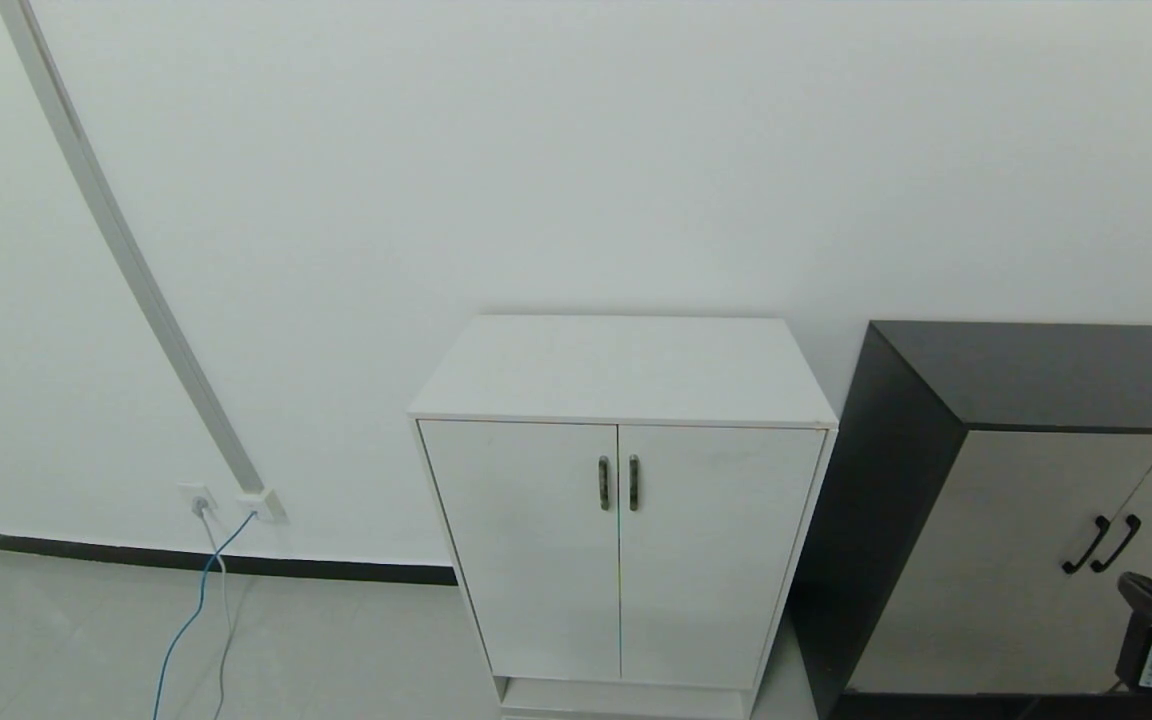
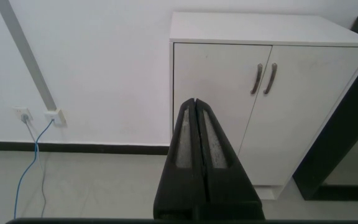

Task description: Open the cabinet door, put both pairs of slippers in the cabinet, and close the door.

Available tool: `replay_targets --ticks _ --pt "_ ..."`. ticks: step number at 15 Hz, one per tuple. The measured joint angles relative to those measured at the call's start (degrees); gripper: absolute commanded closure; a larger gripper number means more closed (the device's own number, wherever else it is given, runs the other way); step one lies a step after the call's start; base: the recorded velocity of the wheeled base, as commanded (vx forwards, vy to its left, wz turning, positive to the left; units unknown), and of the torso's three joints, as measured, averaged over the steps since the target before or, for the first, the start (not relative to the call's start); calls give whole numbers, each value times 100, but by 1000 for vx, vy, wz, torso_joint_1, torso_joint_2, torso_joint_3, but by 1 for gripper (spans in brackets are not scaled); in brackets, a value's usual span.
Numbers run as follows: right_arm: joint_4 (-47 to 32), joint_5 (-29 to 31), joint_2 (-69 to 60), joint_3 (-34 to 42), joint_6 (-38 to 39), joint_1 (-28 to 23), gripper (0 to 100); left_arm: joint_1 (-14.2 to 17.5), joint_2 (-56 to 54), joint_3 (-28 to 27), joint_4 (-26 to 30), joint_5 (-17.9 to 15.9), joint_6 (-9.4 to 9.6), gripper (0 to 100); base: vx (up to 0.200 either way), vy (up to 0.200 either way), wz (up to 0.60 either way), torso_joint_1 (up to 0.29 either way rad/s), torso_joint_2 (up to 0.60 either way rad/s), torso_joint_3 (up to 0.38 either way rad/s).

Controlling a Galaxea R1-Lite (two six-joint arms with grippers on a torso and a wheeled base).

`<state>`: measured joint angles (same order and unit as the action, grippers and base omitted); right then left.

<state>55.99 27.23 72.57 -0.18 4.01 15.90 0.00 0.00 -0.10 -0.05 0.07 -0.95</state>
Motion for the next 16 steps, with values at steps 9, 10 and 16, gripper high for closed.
replay_targets --ticks 9,10,16 --pt "-2427 -514 -1843 13 -40 9 100 0 0 0 0 9 0 100 0 0 0 0 0 0" --pt "-2794 -635 -2169 7 -90 9 100 0 0 0 0 9 5 100 0 0 0 0 0 0" --pt "-4825 -1701 -4052 -44 -644 24 100 0 0 0 0 2 9 100 0 0 0 0 0 0"
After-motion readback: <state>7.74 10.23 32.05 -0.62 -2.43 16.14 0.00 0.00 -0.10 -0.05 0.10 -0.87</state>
